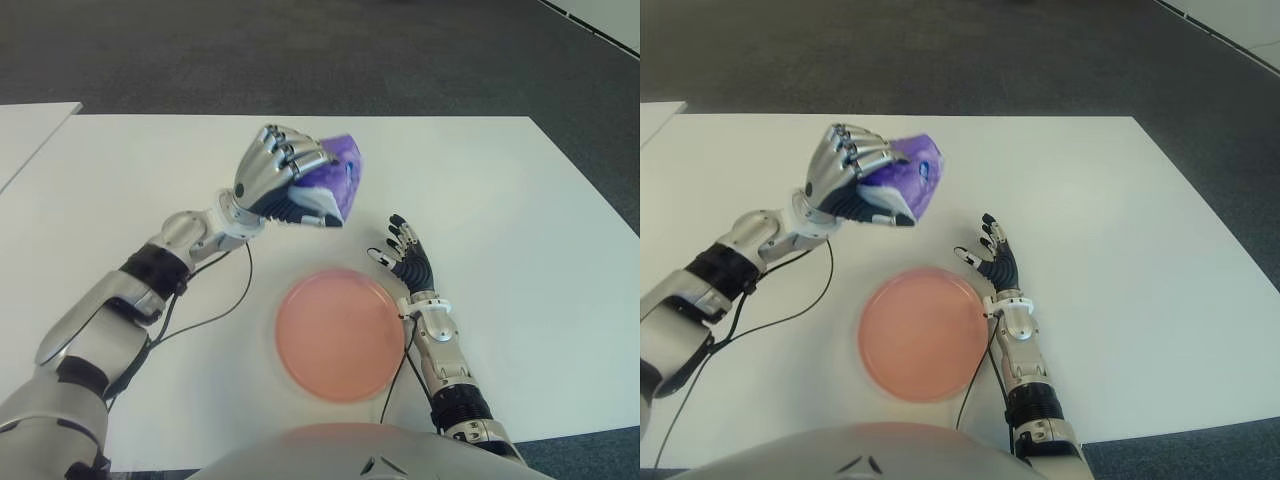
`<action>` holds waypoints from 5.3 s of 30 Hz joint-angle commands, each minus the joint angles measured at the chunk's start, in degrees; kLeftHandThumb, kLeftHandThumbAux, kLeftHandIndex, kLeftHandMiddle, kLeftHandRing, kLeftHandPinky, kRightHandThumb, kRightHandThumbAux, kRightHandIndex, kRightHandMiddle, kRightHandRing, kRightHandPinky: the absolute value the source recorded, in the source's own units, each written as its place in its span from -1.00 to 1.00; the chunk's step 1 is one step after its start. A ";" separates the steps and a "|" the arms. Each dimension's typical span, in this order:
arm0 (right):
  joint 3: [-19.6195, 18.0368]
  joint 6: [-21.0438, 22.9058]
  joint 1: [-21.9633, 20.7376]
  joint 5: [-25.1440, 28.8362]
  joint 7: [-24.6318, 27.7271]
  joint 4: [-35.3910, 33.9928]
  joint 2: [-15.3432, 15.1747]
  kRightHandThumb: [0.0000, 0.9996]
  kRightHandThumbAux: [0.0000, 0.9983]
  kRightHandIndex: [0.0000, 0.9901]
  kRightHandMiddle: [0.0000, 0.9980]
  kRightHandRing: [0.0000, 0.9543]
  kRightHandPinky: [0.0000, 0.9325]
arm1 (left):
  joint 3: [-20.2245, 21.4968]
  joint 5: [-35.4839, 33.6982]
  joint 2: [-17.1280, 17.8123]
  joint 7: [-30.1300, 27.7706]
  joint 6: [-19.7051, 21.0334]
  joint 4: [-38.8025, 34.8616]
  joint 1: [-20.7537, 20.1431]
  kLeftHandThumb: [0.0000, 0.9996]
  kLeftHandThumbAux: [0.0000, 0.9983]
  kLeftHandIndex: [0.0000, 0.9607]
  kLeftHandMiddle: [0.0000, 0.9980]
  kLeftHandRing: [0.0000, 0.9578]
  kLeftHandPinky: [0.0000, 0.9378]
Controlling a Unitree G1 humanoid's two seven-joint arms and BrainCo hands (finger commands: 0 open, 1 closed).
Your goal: Put the tissue paper into the plate.
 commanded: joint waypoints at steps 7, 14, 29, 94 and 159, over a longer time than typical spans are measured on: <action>1.64 10.38 6.82 -1.00 -2.30 -5.48 2.38 -0.88 0.43 -0.83 -0.86 -1.00 -1.00 | 5.32 -8.83 2.11 -16.67 -9.09 -10.13 9.47 0.45 0.40 -0.08 0.71 0.78 0.82; 1.71 12.30 7.62 -0.87 -2.79 -7.39 3.15 -0.87 0.40 -0.85 -0.87 -1.00 -1.00 | 8.16 -10.35 1.75 -22.99 -14.25 -15.10 15.32 0.45 0.40 -0.08 0.70 0.77 0.81; 1.92 11.49 6.94 -1.87 -4.94 -5.79 3.82 -0.82 0.37 -0.83 -0.86 -1.00 -1.00 | 14.33 -9.90 1.15 -36.68 -16.85 -23.38 23.00 0.44 0.40 -0.08 0.68 0.73 0.73; 2.02 14.59 6.92 -2.17 -5.70 -7.42 4.60 -0.87 0.38 -0.90 -0.93 -1.00 -1.00 | -2.74 14.35 -9.95 -8.73 -12.69 1.54 19.30 0.43 0.41 -0.08 0.74 0.80 0.82; 1.79 14.68 7.20 -1.73 -5.46 -7.86 4.51 -0.85 0.36 -0.87 -0.89 -1.00 -1.00 | -1.82 -0.66 4.96 -26.97 -11.70 -13.20 19.05 0.01 0.26 -0.18 0.12 0.08 0.02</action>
